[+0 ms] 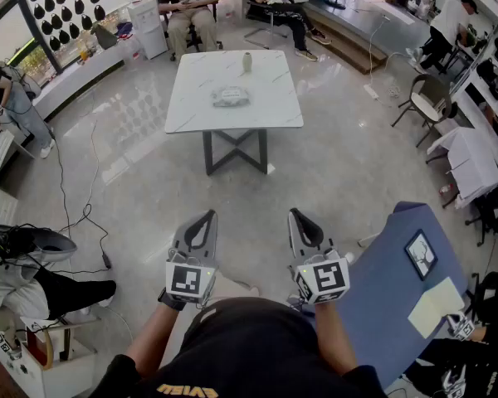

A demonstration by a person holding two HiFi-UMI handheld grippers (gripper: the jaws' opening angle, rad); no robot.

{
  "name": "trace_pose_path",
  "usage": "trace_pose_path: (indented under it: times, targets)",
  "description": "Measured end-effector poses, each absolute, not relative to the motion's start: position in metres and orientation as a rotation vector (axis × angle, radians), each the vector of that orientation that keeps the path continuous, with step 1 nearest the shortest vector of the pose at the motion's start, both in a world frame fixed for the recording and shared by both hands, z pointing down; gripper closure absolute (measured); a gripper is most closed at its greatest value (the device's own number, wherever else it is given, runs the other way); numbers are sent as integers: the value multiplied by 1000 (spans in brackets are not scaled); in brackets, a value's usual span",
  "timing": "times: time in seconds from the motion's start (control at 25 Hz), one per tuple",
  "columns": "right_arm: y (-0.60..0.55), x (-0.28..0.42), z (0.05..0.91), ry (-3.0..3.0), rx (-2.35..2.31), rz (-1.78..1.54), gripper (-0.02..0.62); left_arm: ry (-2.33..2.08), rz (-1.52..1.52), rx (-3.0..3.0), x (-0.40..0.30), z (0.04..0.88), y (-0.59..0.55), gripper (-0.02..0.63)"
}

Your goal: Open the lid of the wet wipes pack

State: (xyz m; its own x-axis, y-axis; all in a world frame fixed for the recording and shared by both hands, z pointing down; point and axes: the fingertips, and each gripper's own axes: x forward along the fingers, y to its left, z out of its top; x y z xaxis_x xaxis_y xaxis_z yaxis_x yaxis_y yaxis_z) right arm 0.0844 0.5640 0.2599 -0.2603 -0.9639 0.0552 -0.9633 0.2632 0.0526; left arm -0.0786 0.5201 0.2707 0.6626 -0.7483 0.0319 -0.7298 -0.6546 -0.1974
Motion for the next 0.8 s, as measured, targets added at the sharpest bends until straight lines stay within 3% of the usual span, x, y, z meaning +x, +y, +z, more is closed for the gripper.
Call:
trace_pose_path:
  times: [0.8]
  targets:
    - [571, 74, 258, -2411, 1855, -55, 586, 1186, -175, -2734, -83, 270, 524, 589]
